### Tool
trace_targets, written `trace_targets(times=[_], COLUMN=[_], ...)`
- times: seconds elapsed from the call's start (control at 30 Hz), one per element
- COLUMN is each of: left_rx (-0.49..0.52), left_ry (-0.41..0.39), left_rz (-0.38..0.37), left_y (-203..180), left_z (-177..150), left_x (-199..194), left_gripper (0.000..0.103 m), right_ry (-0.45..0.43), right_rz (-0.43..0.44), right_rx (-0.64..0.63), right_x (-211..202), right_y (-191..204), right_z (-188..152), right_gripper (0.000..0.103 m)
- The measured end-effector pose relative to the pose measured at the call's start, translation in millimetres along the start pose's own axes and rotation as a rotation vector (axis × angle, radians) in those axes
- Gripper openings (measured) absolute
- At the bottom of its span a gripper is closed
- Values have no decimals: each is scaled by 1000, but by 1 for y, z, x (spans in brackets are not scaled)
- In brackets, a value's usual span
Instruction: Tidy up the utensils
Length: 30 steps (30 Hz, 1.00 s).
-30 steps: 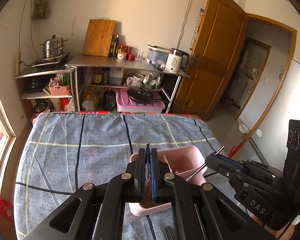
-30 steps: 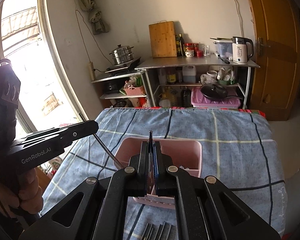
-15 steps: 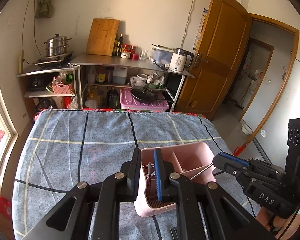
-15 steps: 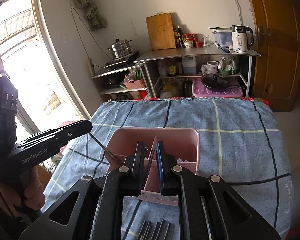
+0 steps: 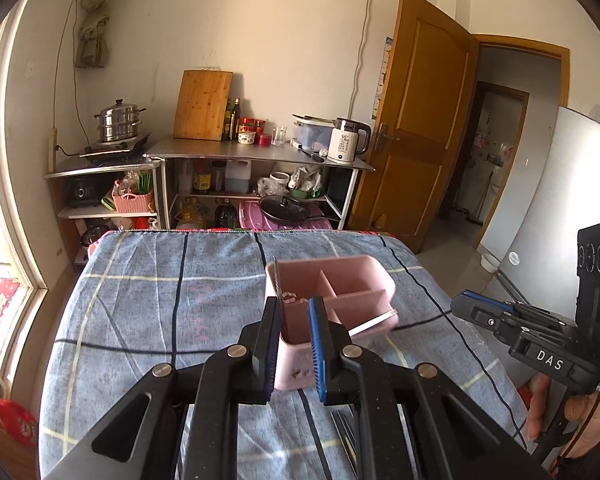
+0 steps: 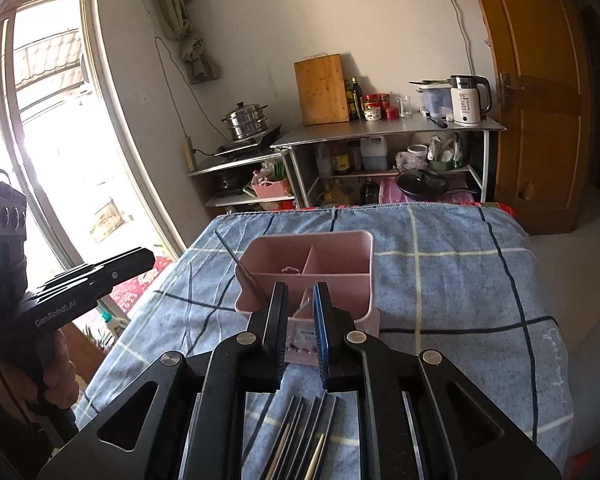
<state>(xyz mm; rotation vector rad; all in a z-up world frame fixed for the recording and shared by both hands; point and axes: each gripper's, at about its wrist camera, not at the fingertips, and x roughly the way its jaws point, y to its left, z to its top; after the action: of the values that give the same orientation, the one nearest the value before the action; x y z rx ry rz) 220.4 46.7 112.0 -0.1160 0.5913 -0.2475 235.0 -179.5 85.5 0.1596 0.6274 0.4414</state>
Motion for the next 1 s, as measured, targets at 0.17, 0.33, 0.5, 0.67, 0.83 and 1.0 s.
trace_targets(times=[0.17,0.33,0.5,0.67,0.83,1.0], left_rx=[2,6,-10,-5,-7,-16], left_ry=[6,17,30,23,22,24], left_rz=[-4,-2,-8,-12,-31,-47], left_y=[-10,-18,-23,-31,-40,-44], left_z=[-32,-67,-93,-114,-131,-142], left_x=[-19,-37,-51,-65,-75,-78], left_gripper=[14,14,14,14,14,14], right_ry=[16,35,57,68,61,66], right_rz=[-9,-23,-30,-38,-46,-60], right_rx=[4,9,26,29,28,30], right_x=[-21,-39,-52,-65,-76,-81], right_y=[-1,-2,-3,0,1,1], right_z=[-28,-60,-87,-107,-121,-135], right_gripper=[13,13,13,13,13,13])
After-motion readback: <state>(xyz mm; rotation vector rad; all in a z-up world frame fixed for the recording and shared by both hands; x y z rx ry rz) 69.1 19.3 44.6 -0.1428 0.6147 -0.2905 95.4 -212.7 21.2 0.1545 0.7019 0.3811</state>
